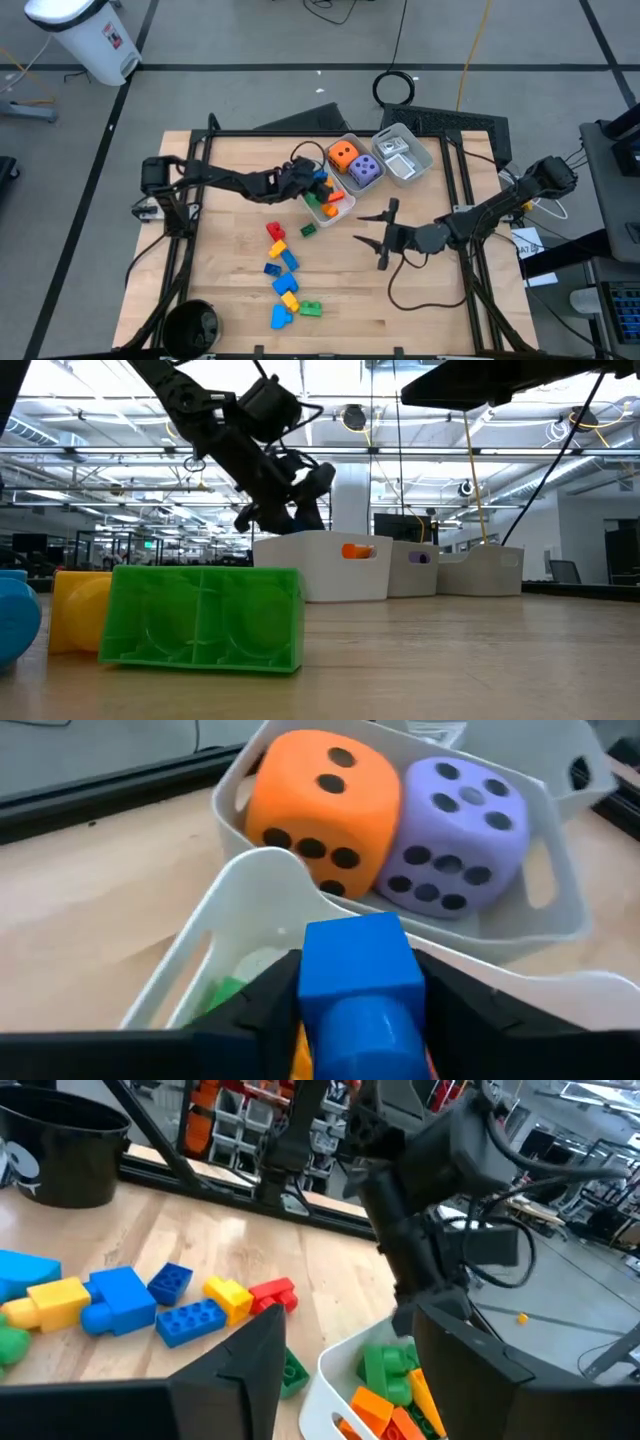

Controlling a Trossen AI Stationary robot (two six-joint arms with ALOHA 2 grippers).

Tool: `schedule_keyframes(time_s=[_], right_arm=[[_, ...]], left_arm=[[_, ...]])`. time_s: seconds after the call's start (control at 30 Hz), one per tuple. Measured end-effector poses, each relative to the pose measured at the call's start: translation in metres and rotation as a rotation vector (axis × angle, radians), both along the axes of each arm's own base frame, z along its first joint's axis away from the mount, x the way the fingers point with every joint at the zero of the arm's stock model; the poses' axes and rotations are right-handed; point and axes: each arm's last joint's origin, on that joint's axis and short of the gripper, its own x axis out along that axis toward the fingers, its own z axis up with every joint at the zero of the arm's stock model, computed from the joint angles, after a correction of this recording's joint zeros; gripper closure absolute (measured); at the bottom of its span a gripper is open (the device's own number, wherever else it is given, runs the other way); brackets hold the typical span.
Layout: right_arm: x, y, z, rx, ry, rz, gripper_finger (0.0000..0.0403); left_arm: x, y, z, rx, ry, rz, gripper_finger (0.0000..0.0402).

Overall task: Pick & Place Toys
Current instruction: Put the blue game piece into the white bin, then put the red game piece into the white bin

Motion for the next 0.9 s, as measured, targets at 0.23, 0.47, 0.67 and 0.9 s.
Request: schedule_keyframes(time_s=[0.23,0.47,0.67,0.9], right_arm=[[0.0,-0.001,-0.002,-0.012,0.023,-0.004,0.021],[0.0,-0.001,-0.005,-0.024,0.048,-0.004,0.0213],[-0.001,-0.002,-0.007,-0.035,0.071,-0.004,0.0215],[-0.001,-0.002,-0.007,0.0,0.061,-0.01,0.0215]], left_arm=[[0.0,0.004,-0.002,-0.007,0.012,-0.023,0.012],[-0.01,-0.004,0.03,0.022,0.002,-0.218,0.0077],[-0.036,-0.032,0.062,-0.019,0.064,-0.302,0.0071],[-0.067,-0.08,0.05,-0.256,0.318,-0.263,0.0078]])
